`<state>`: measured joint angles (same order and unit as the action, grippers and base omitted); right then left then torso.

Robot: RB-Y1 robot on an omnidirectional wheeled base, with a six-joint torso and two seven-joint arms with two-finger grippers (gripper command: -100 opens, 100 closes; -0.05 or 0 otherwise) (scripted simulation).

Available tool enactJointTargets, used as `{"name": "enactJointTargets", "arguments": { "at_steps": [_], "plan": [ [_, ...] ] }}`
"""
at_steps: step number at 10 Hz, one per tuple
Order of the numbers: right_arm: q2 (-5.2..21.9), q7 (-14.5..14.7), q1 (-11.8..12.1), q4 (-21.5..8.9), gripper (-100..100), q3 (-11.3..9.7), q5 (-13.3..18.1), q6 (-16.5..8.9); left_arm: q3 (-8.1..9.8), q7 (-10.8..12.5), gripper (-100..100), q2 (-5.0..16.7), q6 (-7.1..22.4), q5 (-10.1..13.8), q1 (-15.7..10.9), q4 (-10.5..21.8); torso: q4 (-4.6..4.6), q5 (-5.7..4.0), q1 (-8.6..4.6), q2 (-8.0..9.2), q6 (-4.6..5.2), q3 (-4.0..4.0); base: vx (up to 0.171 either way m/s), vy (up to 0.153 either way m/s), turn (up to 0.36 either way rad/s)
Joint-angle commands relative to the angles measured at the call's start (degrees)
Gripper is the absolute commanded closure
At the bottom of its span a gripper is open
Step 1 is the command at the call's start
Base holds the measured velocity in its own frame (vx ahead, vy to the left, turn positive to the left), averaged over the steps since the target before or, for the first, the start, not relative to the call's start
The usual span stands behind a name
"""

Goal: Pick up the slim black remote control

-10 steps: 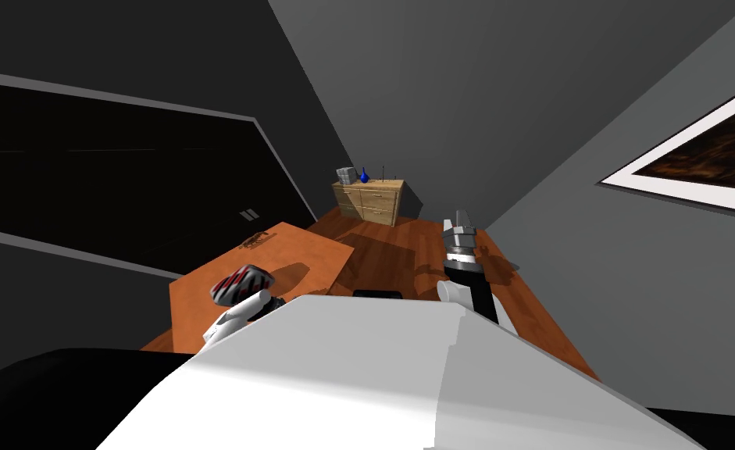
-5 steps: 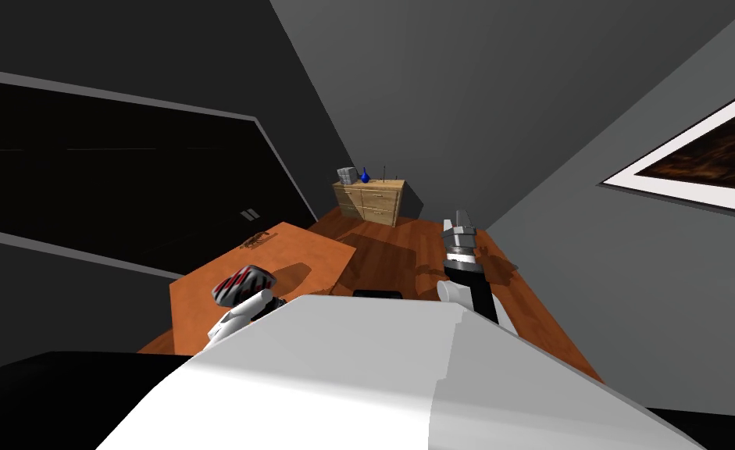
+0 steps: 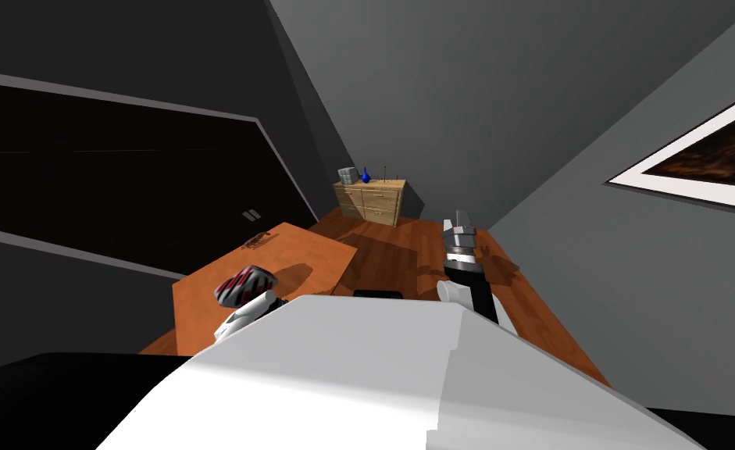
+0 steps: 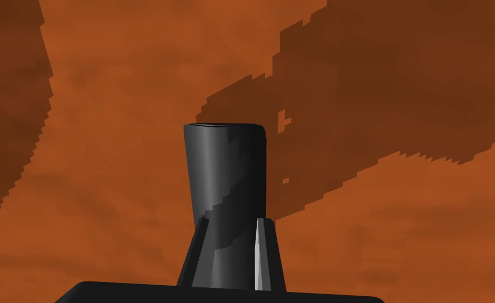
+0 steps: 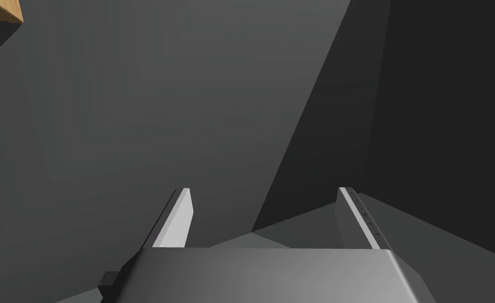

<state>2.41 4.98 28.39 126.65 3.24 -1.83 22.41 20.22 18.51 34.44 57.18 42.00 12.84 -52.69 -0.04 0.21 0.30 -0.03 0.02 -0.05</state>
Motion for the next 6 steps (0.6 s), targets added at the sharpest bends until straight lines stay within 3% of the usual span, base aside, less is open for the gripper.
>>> {"name": "enactJointTargets", "arguments": {
  "at_steps": [1,3,4,5,6],
  "plan": [
    [0.0,0.0,0.0,0.0,0,0.0,0.0,0.0,0.0,0.0,100,0.0,0.0,0.0,0.0,0.0,0.0,0.0,0.0,0.0,0.0,0.0,-0.001,-0.006,0.001],
    [0.01,0.0,0.0,0.0,0,0.0,0.0,0.0,0.01,0.05,100,-0.03,0.06,0.02,0.02,0.03,0.0,0.04,0.2,-0.03,0.03,-0.02,-0.001,-0.003,0.002],
    [0.01,0.0,0.0,0.0,0,0.01,0.0,0.0,0.01,0.06,0,-0.03,0.06,0.02,0.02,0.04,0.0,0.05,0.22,-0.04,0.03,-0.02,0.0,0.0,0.0],
    [0.01,0.0,0.0,0.0,0,0.01,0.0,0.0,0.39,0.46,100,1.45,2.02,0.95,0.6,-1.69,0.0,0.05,0.22,-0.04,0.03,-0.02,-0.012,-0.038,-0.021],
    [0.0,0.0,0.0,0.0,0,0.0,0.0,0.0,0.47,0.53,100,1.73,2.4,1.14,0.72,-2.02,0.01,-0.02,0.11,-0.02,0.05,0.0,-0.017,-0.045,-0.016]
  ]
}}
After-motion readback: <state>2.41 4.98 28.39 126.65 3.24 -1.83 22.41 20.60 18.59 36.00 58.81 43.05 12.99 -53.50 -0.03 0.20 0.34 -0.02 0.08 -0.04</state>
